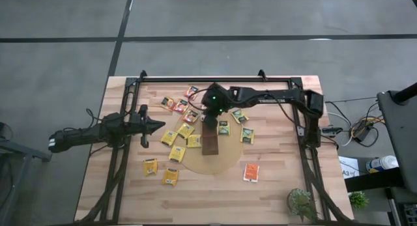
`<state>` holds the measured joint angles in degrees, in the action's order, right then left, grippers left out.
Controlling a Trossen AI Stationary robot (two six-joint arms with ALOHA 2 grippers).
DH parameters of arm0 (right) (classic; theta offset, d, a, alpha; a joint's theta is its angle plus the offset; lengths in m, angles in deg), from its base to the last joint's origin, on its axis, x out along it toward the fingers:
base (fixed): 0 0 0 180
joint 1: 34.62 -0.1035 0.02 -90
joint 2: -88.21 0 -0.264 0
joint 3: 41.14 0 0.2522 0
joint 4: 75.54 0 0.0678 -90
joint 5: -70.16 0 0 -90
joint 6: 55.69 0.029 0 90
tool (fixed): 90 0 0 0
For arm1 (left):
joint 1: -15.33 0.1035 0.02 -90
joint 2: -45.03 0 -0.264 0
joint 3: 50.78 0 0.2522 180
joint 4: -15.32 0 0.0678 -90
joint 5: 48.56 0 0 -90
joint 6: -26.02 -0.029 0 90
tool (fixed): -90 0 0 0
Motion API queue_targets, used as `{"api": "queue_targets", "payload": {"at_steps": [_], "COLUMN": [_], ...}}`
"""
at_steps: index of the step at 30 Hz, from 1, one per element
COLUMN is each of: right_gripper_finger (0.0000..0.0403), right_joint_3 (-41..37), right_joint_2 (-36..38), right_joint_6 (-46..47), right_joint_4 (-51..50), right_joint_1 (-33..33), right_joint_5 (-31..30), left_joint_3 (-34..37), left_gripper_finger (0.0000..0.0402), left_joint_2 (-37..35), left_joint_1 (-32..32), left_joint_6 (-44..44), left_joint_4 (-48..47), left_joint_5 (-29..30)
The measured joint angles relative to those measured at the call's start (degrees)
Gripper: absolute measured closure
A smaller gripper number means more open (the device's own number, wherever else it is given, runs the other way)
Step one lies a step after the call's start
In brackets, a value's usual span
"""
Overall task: Pick & Place Tea
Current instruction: Put the top white tea bag into the top section of the wooden organizer
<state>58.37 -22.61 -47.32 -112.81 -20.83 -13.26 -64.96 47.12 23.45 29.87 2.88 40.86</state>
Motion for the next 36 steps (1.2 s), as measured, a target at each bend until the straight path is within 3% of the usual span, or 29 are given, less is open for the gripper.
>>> {"api": "queue_targets", "payload": {"at_steps": [6, 17, 23, 36], "right_gripper_finger": [0.0394, 0.0395, 0.0395, 0.0395], "right_joint_3": [4.0, 4.9, 5.0, 5.2], "right_joint_2": [-4.7, -5.9, -7.2, -7.4], "right_joint_6": [-4.5, -11.4, -16.3, -22.4], "right_joint_4": [-0.3, -0.3, -0.1, 0.8], "right_joint_1": [0.8, 4.3, 4.3, 4.1], "right_joint_5": [1.7, 1.4, 4.1, 4.0], "left_joint_3": [0.0, 0.0, 0.0, 0.0], "left_gripper_finger": [0.0402, 0.0402, 0.0402, 0.0402], "left_joint_2": [0.0, 0.0, 0.0, 0.0], "left_joint_1": [0.0, 0.0, 0.0, 0.0], "left_joint_6": [0.0, 0.0, 0.0, 0.0], "left_joint_4": [0.0, 0.0, 0.0, 0.0], "left_joint_5": [0.0, 0.0, 0.0, 0.0]}}
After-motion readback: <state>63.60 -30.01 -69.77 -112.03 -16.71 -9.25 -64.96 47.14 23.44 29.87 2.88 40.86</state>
